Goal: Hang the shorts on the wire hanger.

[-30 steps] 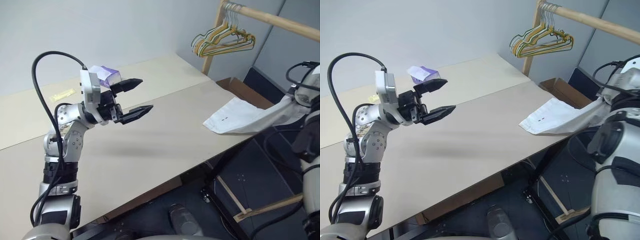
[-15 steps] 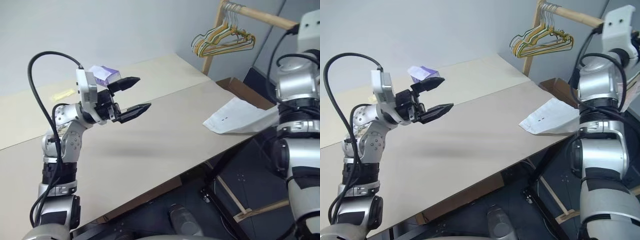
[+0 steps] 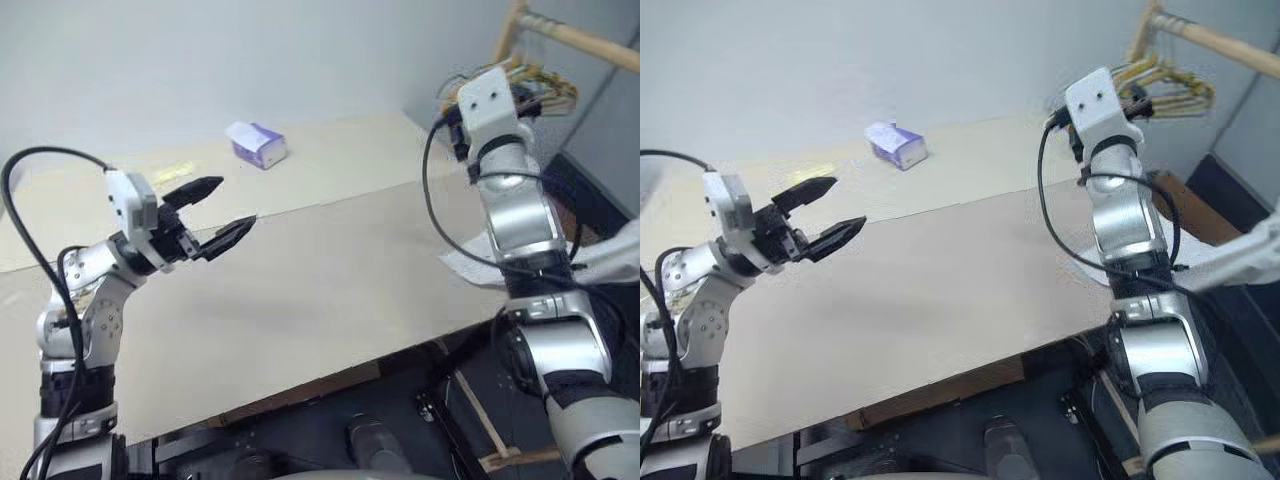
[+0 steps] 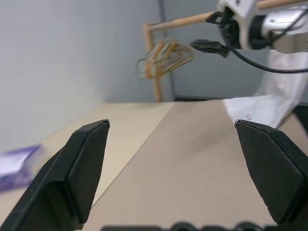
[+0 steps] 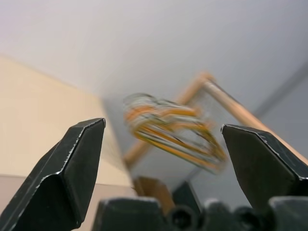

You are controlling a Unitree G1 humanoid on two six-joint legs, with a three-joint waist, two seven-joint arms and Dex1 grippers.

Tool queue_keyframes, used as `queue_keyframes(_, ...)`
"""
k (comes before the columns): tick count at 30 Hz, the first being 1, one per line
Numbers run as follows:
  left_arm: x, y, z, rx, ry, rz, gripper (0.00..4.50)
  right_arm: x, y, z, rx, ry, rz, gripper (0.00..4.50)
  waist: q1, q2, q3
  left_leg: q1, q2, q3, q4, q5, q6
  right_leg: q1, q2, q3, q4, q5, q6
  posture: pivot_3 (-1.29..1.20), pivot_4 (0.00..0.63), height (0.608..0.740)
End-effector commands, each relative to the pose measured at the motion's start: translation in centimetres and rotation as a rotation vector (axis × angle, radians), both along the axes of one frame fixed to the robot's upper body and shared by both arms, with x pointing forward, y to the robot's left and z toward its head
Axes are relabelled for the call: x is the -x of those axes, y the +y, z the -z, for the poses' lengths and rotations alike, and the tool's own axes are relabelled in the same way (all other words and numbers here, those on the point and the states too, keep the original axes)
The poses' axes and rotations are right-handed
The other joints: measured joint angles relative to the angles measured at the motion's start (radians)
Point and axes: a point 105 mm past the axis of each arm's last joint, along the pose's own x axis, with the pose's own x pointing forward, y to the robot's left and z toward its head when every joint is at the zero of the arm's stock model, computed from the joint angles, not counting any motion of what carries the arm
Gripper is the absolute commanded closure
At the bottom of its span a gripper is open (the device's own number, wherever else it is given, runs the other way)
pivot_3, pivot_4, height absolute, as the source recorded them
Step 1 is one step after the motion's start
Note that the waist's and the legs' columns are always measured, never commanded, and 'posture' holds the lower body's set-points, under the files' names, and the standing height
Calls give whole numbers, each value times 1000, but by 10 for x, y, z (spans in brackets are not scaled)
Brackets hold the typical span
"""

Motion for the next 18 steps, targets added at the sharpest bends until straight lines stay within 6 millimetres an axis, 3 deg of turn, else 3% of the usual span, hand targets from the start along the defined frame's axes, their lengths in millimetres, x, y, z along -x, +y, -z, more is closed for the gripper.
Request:
queue_keyframes(1, 9, 4, -8, 2, -44, -44, 0, 13, 24, 4, 75, 14, -202, 34, 46, 0, 0, 0, 0, 0, 0, 0, 0, 0, 0, 0, -1, 0, 0, 108, 0, 740)
queue_keyframes(4, 16, 6, 3, -23, -17, -74, 0, 25, 40, 32, 163, 84, -341, 34, 104, 0, 0, 0, 0, 1, 0, 0, 1, 0, 0, -1, -1, 0, 0, 135, 0, 740)
queue_keyframes(10, 25, 3, 20, -101, 23, -85, 0, 42, 50, 74, 275, 215, -492, 34, 180, 0, 0, 0, -1, 7, 1, 0, 0, 1, 0, -3, -6, 0, -2, 172, 0, 740)
queue_keyframes(18, 28, 2, 32, -152, 53, -79, 0, 51, 53, 97, 329, 279, -542, 34, 210, -2, -1, 1, 1, 7, 1, 1, -1, 2, 3, -6, -5, 0, -5, 183, 0, 740)
